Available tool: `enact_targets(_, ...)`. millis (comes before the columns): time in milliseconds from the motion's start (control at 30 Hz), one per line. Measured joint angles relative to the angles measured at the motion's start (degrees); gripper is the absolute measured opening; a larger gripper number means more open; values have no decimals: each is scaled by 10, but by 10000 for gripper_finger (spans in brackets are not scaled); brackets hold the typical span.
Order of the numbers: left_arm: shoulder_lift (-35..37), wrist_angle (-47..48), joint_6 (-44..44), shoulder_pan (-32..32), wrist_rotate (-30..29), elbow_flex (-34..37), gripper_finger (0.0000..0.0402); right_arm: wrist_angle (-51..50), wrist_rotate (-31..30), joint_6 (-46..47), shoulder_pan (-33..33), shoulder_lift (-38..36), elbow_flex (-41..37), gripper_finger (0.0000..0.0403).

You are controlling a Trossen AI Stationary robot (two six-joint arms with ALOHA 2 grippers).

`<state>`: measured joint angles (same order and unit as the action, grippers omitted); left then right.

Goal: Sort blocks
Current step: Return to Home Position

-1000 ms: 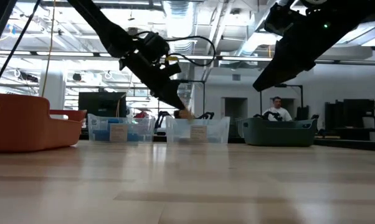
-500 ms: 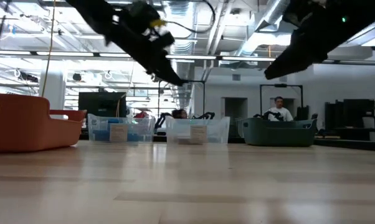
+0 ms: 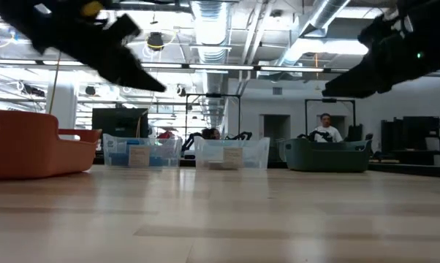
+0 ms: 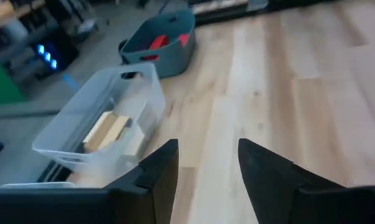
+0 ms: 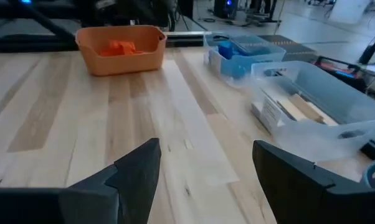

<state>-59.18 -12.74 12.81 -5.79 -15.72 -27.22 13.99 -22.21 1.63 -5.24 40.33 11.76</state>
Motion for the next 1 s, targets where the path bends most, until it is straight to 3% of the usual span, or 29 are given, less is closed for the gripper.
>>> enact_targets(200,103,-117,-8,46,-32,139,147,22,110,15,118,-88,-58,285)
enact_targets(400,201,-93,-33,95,-60,195,134,26,191,32,218,-184,-95,285)
enact_targets(533,277,-73,-56,141,-77,224,122,15,208,45,250,-248,-113,285)
enact_targets(700,396,38,-87,200,-121,237,97,-22,209,55,253,-319,-113,285)
enact_targets(900,529,164,-122,268,-121,232,65,-101,209,65,253,-400,-113,285)
enact_targets(1000,577,196,-131,296,-108,227,50,-113,206,103,253,-401,-113,285)
